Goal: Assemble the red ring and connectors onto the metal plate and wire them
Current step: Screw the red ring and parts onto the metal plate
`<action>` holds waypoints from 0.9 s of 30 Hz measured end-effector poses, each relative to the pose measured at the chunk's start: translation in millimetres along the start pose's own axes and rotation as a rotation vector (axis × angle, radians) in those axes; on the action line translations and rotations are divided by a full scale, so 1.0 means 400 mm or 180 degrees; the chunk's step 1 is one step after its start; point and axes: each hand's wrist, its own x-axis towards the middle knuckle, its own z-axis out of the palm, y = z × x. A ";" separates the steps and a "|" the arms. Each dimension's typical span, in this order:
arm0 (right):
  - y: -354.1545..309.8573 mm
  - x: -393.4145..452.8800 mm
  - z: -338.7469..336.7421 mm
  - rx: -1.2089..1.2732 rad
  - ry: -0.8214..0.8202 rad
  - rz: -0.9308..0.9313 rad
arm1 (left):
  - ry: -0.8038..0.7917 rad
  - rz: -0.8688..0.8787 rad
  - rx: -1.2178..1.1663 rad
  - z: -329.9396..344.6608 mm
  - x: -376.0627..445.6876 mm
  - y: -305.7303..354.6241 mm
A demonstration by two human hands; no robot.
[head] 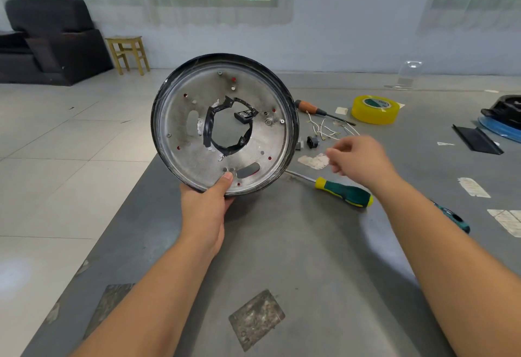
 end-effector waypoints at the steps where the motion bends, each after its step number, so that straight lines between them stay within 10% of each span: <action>1: 0.029 0.028 -0.007 -0.0332 0.0177 0.0026 | -0.0014 0.0014 0.0018 0.001 0.002 -0.002; 11: 0.156 0.191 -0.049 -0.2409 0.0016 -0.0499 | -0.0068 0.0087 0.0093 -0.003 0.008 -0.012; 22: 0.146 0.187 -0.025 -0.2290 -0.0065 -0.0537 | -0.0129 0.0136 0.0115 -0.005 0.008 -0.013; 27: 0.102 0.142 -0.011 -0.1028 0.0125 -0.0555 | -0.0089 0.0144 0.0097 -0.002 0.005 -0.009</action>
